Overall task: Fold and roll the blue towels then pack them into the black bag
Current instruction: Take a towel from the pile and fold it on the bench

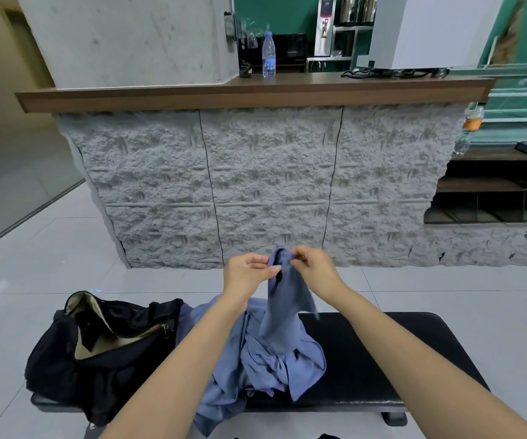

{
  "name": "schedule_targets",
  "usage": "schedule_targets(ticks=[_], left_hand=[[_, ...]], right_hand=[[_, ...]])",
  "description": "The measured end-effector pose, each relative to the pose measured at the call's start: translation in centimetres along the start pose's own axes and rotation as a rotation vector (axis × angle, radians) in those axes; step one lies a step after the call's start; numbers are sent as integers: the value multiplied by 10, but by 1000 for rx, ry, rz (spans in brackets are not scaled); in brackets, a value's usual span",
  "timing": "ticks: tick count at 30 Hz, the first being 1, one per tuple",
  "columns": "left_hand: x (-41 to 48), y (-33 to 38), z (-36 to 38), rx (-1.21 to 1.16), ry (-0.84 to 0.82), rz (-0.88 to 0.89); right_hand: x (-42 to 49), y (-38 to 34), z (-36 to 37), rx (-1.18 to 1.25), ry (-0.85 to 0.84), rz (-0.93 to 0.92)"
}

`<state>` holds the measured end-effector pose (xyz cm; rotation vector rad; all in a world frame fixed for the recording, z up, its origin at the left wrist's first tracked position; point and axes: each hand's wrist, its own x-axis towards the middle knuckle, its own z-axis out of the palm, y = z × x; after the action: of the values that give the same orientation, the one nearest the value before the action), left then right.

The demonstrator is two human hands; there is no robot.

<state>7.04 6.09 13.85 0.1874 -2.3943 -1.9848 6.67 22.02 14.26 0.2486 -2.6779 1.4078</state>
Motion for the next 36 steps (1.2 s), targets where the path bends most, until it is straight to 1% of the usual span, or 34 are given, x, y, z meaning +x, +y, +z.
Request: schedule_targets(ticks=[2, 4, 6, 9, 11, 12, 15, 16, 18, 21, 23, 26, 27, 28, 30, 31, 32, 34, 36], left_hand=[[1, -4, 2, 246, 11, 149], [2, -11, 5, 417, 20, 232], [5, -27, 6, 500, 44, 228], [5, -49, 5, 539, 68, 204], [4, -54, 3, 519, 28, 190], [3, -52, 4, 486, -33, 199], [0, -40, 6, 323, -285, 229], [-1, -35, 7, 272, -330, 225], [-1, -30, 12, 205, -316, 234], [2, -29, 16, 211, -190, 260], [5, -30, 10, 187, -229, 228], [10, -33, -12, 121, -391, 122], [9, -32, -18, 66, -401, 71], [9, -29, -23, -28, -365, 20], [10, -18, -25, -228, -189, -14], [11, -9, -22, -278, -106, 14], [10, 1, -16, -273, -61, 63], [6, 26, 3, -189, -82, 171], [1, 44, 24, -98, -152, 264]], right_hand=[[0, -8, -10, 88, -19, -6], [1, -16, -21, 174, -22, -21], [2, -19, -35, 206, -11, -32], [5, -16, -62, 181, 43, -60], [6, -8, -82, 148, 94, -81], [6, -4, -91, 135, 114, -87], [7, 8, -113, 60, 182, -108], [7, 11, -121, 46, 215, -114], [9, 12, -135, 50, 283, -113], [12, 6, -156, 53, 388, -128], [15, 2, -172, 45, 488, -125], [14, 8, -198, 4, 632, -49], [12, 14, -204, -56, 660, -4], [9, 18, -207, -137, 672, 40], [1, 21, -201, -260, 643, 66], [-2, 17, -192, -265, 591, 20], [-5, 10, -180, -243, 507, -55], [-7, -5, -145, -187, 283, -193], [-5, -18, -108, -155, 111, -227]])
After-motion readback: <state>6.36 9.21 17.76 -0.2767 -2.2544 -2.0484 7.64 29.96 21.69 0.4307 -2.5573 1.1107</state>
